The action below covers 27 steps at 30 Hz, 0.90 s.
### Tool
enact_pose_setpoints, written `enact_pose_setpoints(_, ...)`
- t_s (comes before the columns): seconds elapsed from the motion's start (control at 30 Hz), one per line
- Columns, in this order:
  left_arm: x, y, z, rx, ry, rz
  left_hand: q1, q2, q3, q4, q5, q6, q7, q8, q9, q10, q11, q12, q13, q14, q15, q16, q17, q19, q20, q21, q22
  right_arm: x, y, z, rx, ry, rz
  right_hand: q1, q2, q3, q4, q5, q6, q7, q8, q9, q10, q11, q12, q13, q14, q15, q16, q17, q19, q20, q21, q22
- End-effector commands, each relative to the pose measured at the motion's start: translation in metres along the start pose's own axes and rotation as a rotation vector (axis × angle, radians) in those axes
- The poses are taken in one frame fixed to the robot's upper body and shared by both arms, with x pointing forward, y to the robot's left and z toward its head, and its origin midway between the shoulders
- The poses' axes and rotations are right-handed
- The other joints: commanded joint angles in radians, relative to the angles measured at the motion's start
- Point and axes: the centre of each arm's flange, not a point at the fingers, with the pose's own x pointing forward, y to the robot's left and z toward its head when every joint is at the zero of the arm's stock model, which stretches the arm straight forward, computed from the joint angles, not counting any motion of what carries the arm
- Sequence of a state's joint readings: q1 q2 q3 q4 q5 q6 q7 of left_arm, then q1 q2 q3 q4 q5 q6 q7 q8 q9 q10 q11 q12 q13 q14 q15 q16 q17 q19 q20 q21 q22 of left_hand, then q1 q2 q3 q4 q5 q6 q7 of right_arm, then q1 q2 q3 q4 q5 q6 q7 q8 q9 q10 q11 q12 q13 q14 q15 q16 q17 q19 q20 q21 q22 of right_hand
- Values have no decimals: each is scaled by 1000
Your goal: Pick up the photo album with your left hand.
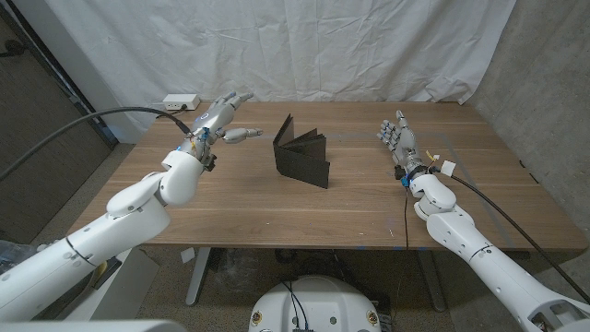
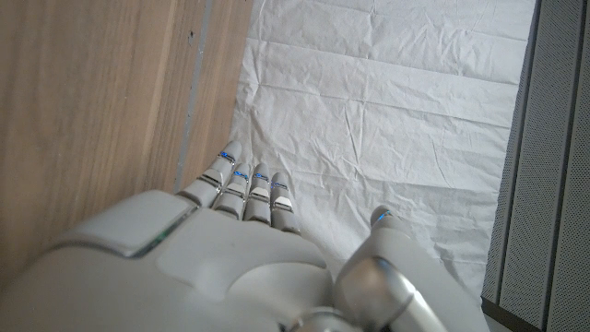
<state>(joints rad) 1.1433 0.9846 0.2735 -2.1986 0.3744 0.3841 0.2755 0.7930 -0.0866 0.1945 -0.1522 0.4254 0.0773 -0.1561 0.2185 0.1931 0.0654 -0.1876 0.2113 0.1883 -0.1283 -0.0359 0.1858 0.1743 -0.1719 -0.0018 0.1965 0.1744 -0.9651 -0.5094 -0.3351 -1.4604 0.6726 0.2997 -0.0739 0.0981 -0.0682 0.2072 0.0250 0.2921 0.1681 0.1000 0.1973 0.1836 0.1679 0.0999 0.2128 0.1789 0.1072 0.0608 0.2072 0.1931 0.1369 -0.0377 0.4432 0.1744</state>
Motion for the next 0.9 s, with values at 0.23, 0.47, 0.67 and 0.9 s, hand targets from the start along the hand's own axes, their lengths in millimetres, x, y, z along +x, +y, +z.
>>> enact_pose_setpoints(0.23, 2, 7, 7, 100, 14, -40, 29, 1, -10, 9, 4, 109, -19, 33, 2, -37, 35, -11, 7, -1, -20, 2, 6, -48, 39, 6, 7, -1, 3, 2, 8, -5, 2, 5, 7, -7, 0, -2, 7, -4, 2, 5, 10, 2, -2, 3, 7, 1, -1, 3, 6, -11, -2, 5)
enact_pose_setpoints(0.47, 5, 9, 8, 138, 20, -36, 40, 5, -9, 10, 6, 112, -18, 28, 2, -29, 20, -5, 7, 4, -44, 3, 7, -41, 37, 8, 7, -1, 4, 3, 9, -4, 0, 5, 7, -8, 0, -2, 8, -4, 2, 5, 10, 2, -2, 3, 6, 1, -1, 3, 7, -11, -4, 5)
enact_pose_setpoints(0.67, 10, 7, 12, 171, 19, -57, 53, 8, -10, 10, 7, 115, -27, 23, 2, -9, 9, 3, 7, 22, -56, 9, 6, -33, 32, 10, 7, -1, 4, 1, 13, -1, 2, 5, 8, -8, 0, -3, 7, -4, 2, 5, 10, 3, -3, 3, 7, 2, -1, 3, 8, -11, -6, 5)
enact_pose_setpoints(0.9, 14, 8, 20, 254, 18, -84, 78, 16, -6, 8, 9, 117, -38, 16, 2, 31, 1, 16, 7, 59, -68, 17, 5, -19, 36, 12, 7, 0, 3, 1, 19, -1, 0, 5, 8, -9, 0, -4, 7, -6, 2, 5, 10, 3, -3, 4, 6, 2, -2, 3, 7, -10, -9, 6)
